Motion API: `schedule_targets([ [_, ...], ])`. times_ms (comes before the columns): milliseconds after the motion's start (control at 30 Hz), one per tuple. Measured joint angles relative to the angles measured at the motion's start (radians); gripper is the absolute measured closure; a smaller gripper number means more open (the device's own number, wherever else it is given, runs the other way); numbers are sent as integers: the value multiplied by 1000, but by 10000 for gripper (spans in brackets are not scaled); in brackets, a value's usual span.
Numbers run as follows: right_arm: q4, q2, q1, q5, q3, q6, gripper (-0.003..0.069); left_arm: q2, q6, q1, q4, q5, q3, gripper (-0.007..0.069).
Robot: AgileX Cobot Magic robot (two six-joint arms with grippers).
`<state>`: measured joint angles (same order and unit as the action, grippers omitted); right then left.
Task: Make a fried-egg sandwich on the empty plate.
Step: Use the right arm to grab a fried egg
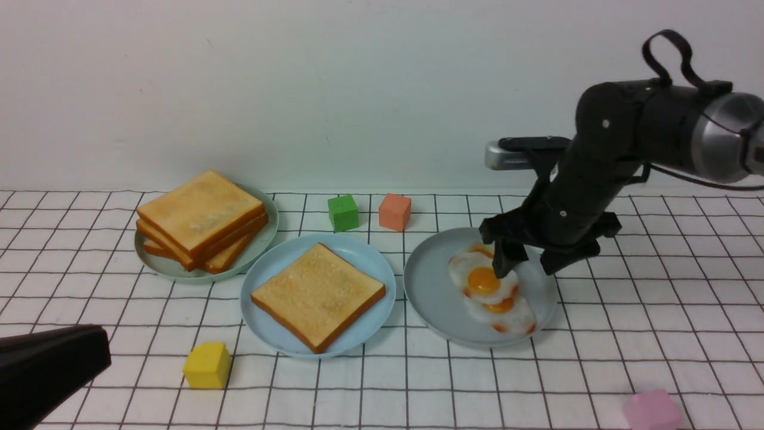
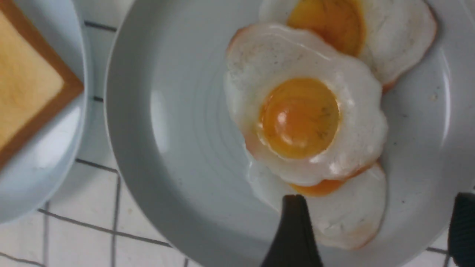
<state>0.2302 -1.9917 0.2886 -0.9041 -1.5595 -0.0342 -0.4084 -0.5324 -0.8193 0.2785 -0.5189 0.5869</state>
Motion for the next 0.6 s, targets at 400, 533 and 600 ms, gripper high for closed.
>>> schedule_targets([
  [400, 445, -110, -150, 19, -1, 153, 134, 0, -1, 0, -2, -2, 0, 638],
  [533, 464, -120, -164, 23, -1, 153, 134, 0, -2, 0, -8, -2, 0, 638],
  [600, 470, -127, -166, 33, -1, 153, 134, 0, -2, 0, -8, -3, 0, 638],
])
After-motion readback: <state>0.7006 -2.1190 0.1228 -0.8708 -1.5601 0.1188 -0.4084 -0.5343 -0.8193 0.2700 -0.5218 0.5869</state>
